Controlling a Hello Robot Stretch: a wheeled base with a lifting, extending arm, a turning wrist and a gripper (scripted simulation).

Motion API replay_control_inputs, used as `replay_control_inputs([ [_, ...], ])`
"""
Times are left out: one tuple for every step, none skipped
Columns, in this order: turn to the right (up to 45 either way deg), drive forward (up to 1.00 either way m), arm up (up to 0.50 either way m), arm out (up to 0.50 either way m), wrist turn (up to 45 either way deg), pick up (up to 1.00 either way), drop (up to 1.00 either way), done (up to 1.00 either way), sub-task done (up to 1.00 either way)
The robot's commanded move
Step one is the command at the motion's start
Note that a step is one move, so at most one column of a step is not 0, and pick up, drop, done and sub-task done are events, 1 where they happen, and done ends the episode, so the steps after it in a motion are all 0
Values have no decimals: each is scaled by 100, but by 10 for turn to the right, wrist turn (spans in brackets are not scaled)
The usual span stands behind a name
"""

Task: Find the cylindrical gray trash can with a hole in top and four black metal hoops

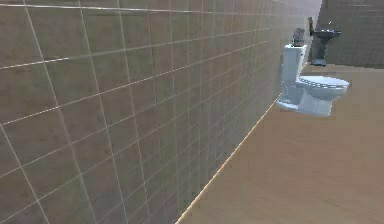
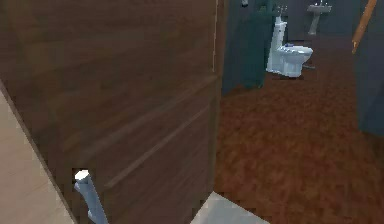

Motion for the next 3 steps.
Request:
replay_control_inputs([
  [120, 0, 0, 0, 0, 0, 0, 0, 0],
  [0, 80, 0, 0, 0, 0, 0, 0, 0],
  [390, 0, 0, 0, 0, 0, 0, 0, 0],
])
